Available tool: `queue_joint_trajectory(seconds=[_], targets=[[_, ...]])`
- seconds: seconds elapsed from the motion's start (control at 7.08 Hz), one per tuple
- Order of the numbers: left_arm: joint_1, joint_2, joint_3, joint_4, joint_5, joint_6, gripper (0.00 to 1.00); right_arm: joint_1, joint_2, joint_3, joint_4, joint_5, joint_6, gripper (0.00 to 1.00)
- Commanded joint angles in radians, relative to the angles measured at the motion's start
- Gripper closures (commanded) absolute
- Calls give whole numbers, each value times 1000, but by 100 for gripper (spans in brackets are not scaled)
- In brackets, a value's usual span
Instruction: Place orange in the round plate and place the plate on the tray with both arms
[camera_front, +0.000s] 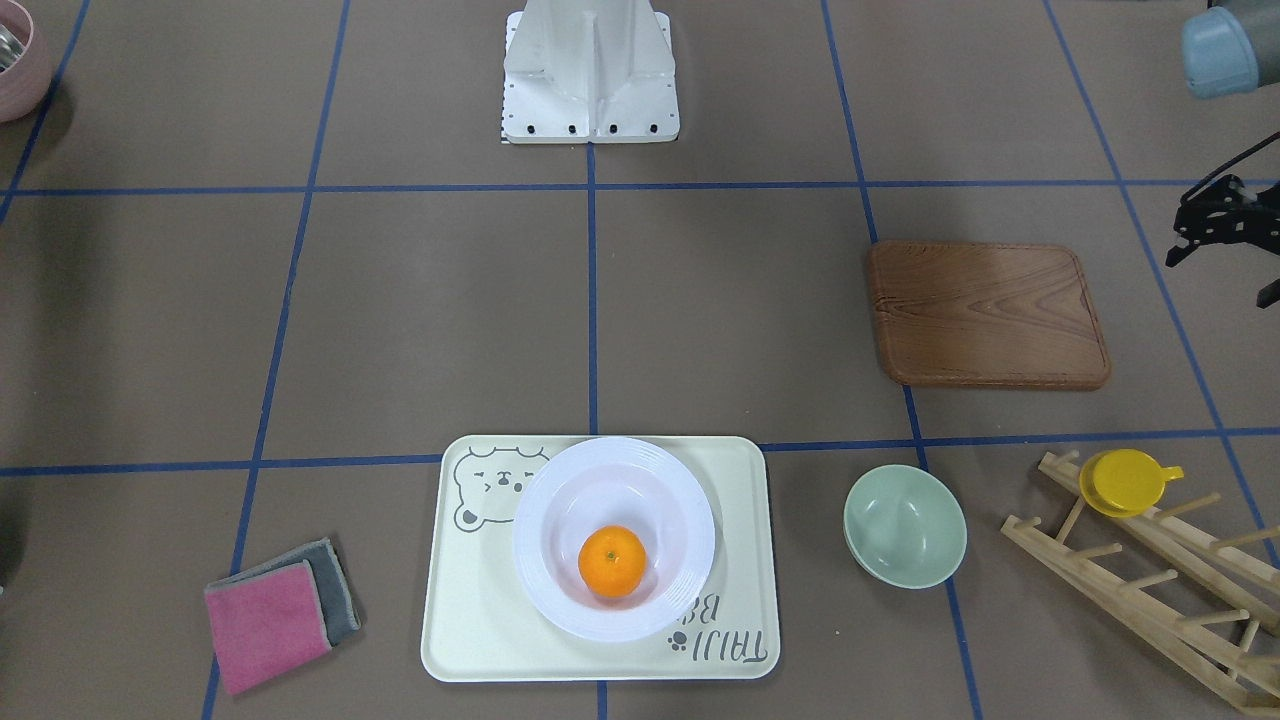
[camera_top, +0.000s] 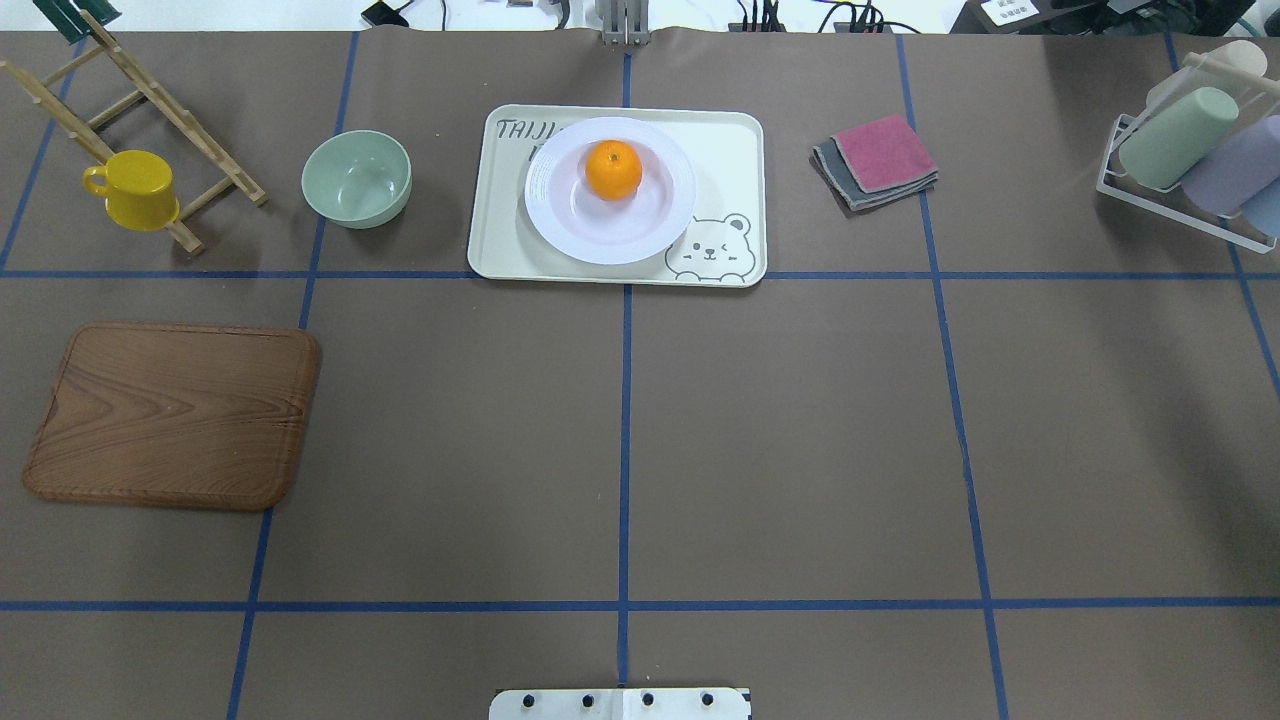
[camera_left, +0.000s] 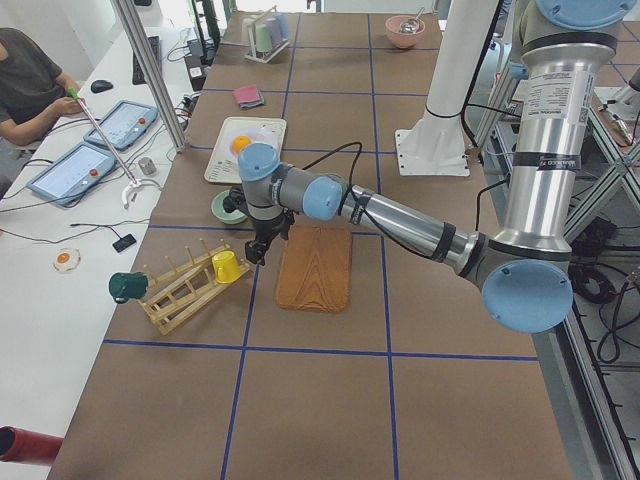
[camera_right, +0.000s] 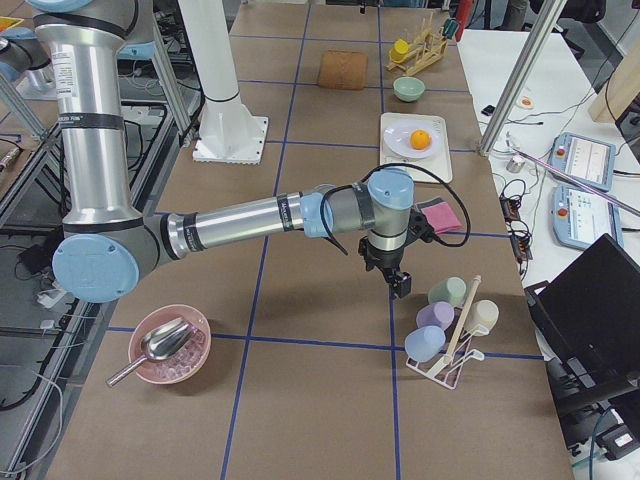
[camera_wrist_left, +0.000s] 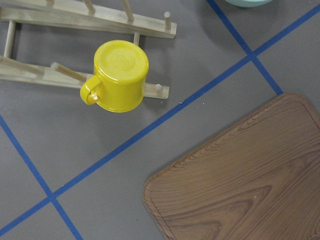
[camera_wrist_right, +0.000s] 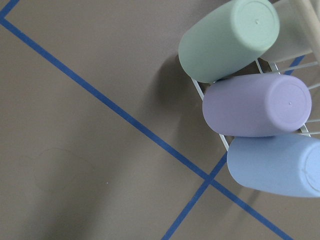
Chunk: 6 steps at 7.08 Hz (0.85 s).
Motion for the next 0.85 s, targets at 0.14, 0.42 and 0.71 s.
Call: queue_joint_trajectory(seconds=[0.14, 0.42, 0.71], targets=[[-55, 41, 56, -10, -32, 0, 0, 3, -16, 18, -12, 38, 6, 0], [-55, 43, 50, -17, -32, 0, 0, 3, -16, 17, -12, 41, 6, 0], [-55, 38, 56, -15, -27, -22, 0, 3, -16, 17, -12, 52, 8, 0]])
